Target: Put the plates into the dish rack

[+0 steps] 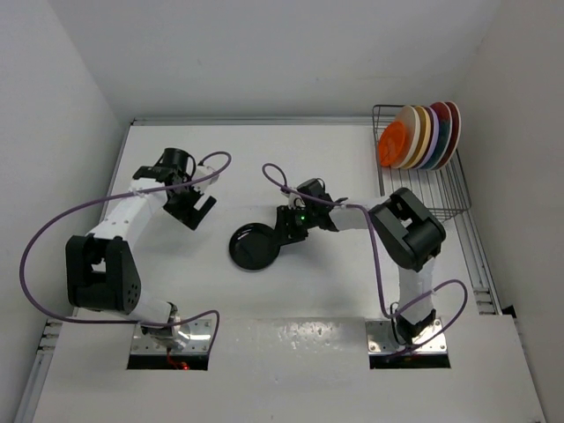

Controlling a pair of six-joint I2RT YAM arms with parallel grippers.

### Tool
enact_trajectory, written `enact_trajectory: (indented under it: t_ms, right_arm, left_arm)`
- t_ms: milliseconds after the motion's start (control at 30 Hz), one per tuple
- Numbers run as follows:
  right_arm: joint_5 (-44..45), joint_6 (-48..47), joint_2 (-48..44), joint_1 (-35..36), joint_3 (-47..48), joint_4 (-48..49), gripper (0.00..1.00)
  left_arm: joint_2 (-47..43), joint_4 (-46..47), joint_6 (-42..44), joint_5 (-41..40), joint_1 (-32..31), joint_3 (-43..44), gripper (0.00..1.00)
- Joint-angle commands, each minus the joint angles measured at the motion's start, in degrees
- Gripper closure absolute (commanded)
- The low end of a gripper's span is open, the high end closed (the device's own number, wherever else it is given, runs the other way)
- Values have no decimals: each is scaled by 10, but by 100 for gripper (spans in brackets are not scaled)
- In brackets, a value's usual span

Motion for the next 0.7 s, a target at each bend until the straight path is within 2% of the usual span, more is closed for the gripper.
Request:
enact_trajectory:
  t_ms: [0,33,133,167,267,367,400,467,500,600,667]
  right_arm:
    - [-11,53,59,-5,-19,68,59]
    - [-21,61,75,-4,-15,73,71]
    - [-21,71,77,-12,-18,86,95]
    - [-18,68,70,-13,-21,87,100]
    - [-11,51,41,-30,-21,62,100]
    - [26,18,-29,-50,-10,27,100]
    - [54,3,-84,-56,-3,14,100]
    - [82,-14,-119,-80,6,3,100]
    - [128,-18,-171,-87,9,-13,100]
    - [210,-57,-218,-140,62,-52,100]
    - [249,-74,-240,-171,101,-81,100]
  left_arm:
    - [-25,6,-16,-5,6,-11,1]
    - [-25,6,-16,-5,6,-11,1]
    - [-30,6,-16,-5,6,-16,1]
    - [-30,6,-16,1,11,-16,1]
    - [-30,29,11,33,17,-31,1]
    - [-63,73,48,128,46,-57,1]
    - [-76,89,48,183,57,-65,1]
    - [-103,140,38,231,81,-82,1]
    - [-94,150,22,239,81,-82,3]
    - [-57,203,-35,217,81,-89,4]
    - [-43,225,-49,154,68,-89,4]
